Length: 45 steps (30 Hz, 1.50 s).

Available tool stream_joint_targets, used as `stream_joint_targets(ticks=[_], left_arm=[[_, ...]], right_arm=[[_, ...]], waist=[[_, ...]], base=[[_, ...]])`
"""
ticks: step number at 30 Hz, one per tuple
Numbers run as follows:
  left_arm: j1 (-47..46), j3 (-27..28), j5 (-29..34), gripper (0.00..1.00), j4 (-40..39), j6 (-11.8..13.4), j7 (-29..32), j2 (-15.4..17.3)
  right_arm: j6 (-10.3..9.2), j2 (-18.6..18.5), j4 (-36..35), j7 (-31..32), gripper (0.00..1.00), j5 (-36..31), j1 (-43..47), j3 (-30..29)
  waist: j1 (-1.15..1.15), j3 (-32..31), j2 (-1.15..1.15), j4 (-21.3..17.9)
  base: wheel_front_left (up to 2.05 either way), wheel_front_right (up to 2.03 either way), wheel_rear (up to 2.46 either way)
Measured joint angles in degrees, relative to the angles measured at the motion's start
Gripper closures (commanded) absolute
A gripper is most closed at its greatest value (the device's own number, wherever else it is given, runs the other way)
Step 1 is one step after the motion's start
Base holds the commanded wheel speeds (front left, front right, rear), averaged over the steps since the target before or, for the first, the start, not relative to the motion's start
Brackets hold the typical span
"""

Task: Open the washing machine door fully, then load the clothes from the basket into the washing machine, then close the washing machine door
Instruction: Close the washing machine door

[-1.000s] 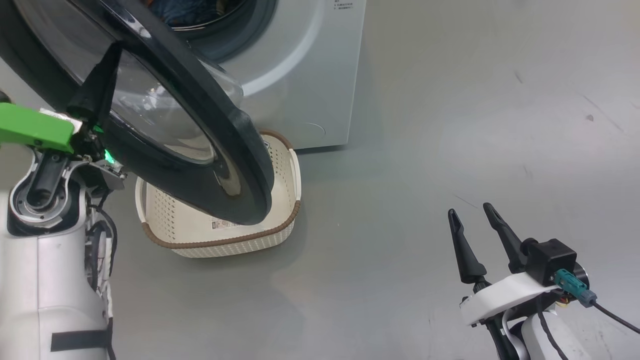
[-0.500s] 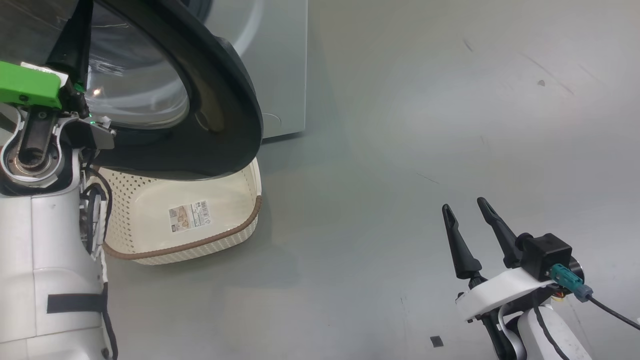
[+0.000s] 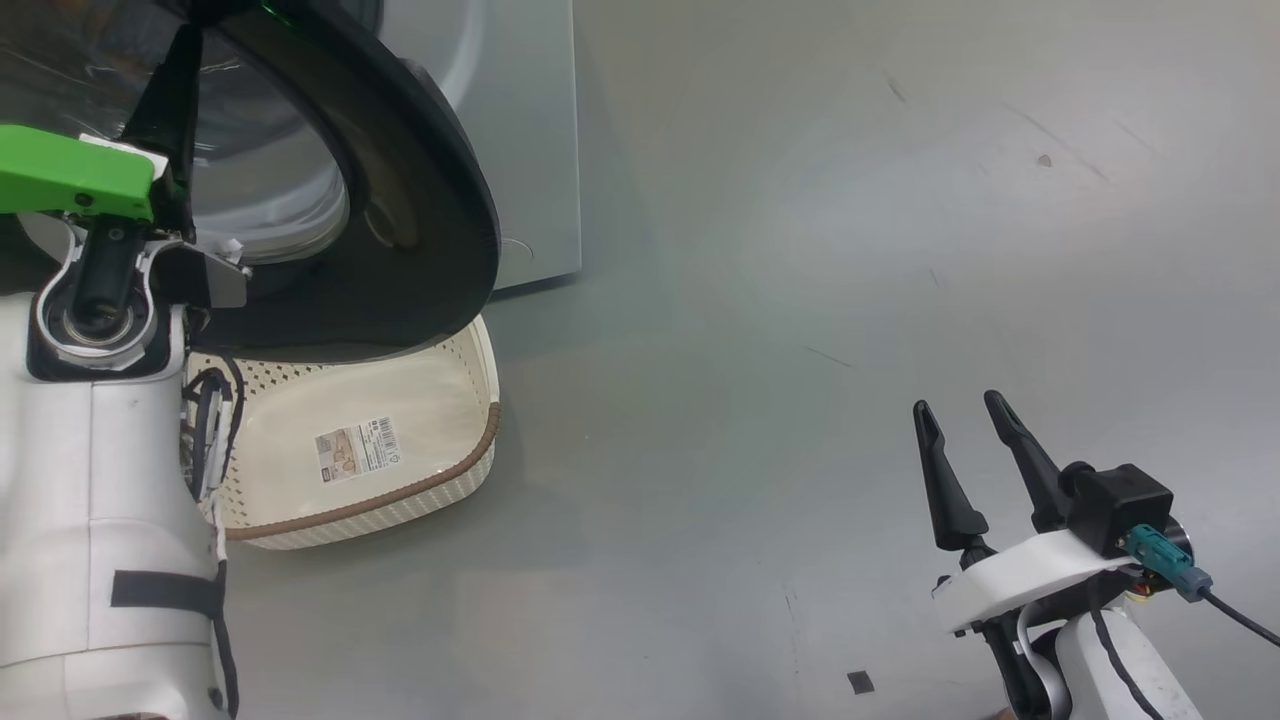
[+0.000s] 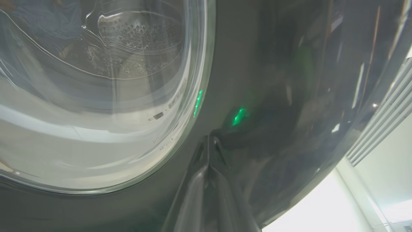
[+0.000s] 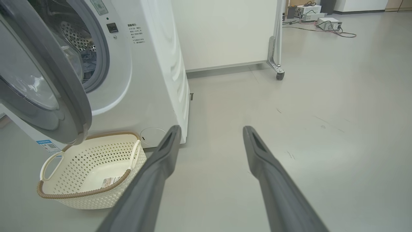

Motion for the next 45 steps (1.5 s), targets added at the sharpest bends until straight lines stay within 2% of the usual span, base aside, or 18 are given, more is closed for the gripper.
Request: stream_joint_targets(ticks=[6, 7, 9, 10, 11, 12, 18, 19, 23, 27, 32, 41, 45], left_arm=[[0.1, -1.3, 1.2, 1.00, 0.6, -0.5, -1.0, -0.1], [0.6, -2.9, 4.1, 0.80, 0.5, -0.5, -2.2, 0.8], [1.9, -5.0, 8.2, 0.54, 0.1, -0.6, -2.9, 2.5], [2.7, -6.1, 9.9, 0.32, -0.2, -0.8, -3.7, 3.3], [2.7, -6.1, 9.9, 0.03, -0.2, -0.8, -3.7, 3.3], [3.8, -7.5, 12.5, 0.00, -0.5, -0.9, -4.6, 4.3], [10.7, -13.4, 26.5, 0.00, -2.1, -1.0, -12.1, 10.2], [13.2, -14.8, 30.1, 0.00, -2.1, -1.0, -14.8, 11.3], [18.2, -17.5, 35.8, 0.00, -1.4, -1.0, -20.0, 11.7], [22.6, -18.8, 38.3, 0.00, -0.7, -0.9, -24.3, 11.3], [27.1, -18.6, 40.0, 0.00, -0.5, 1.1, -29.8, 10.1], [36.7, -19.0, 44.2, 0.00, -1.5, 4.7, -30.2, 9.9], [39.4, -17.6, 44.2, 0.00, -3.0, 5.5, -30.2, 8.9]], right_arm=[[0.00, 0.0, 0.0, 0.0, 0.00, 0.0, 0.1, -1.3], [0.00, 0.0, 0.0, 0.0, 0.00, 0.0, 0.1, -1.4], [0.00, 0.1, 0.0, 0.0, 0.00, 0.0, 0.1, -2.2], [0.00, 0.1, 0.0, 0.0, 0.00, 0.0, 0.2, -2.6], [0.00, 0.1, 0.0, 0.0, 0.00, 0.0, 0.2, -2.6], [0.00, 0.1, -0.1, 0.0, 0.00, 0.0, 0.2, -3.0], [0.00, -0.4, -0.3, 0.0, 0.00, -0.5, 0.2, -4.3], [0.00, -0.7, -0.5, 0.0, 0.00, -0.6, 0.3, -4.8], [0.00, -1.4, -0.8, 0.0, 0.00, -1.1, 0.5, -5.3], [0.00, -2.1, -1.0, 0.0, 0.00, -1.2, 1.4, -5.8], [0.00, -2.2, -1.0, 0.0, 0.00, -1.7, 1.7, -5.7], [0.00, -1.8, -1.1, 0.0, 0.00, -1.7, 2.7, -4.1], [0.00, -1.8, -1.1, 0.0, 0.00, -1.7, 3.1, -4.0]], waist=[[0.00, -1.0, 0.00, 1.1], [0.00, -1.5, 0.00, 1.7], [0.00, -2.1, 0.00, 2.3], [0.00, -2.3, 0.00, 2.7], [0.00, -2.3, 0.00, 2.7], [0.00, -2.6, 0.00, 3.1], [0.00, -4.2, 0.00, 5.8], [0.00, -4.7, 0.00, 6.8], [0.00, -5.9, 0.00, 8.9], [0.00, -7.3, 0.00, 11.1], [0.00, -9.2, 0.00, 13.4], [0.00, -12.3, 0.00, 15.9], [0.00, -12.9, 0.00, 16.2]], base=[[0.00, 0.00, 0.00], [0.00, 0.00, 0.00], [0.00, 0.00, 0.00], [0.00, 0.00, 0.00], [0.00, 0.00, 0.00], [0.00, 0.00, 0.00], [0.00, 0.00, 0.00], [0.00, 0.00, 0.00], [0.00, 0.00, 0.00], [0.00, 0.00, 0.00], [0.00, 0.00, 0.00], [0.00, 0.00, 0.00], [0.00, 0.00, 0.00]])
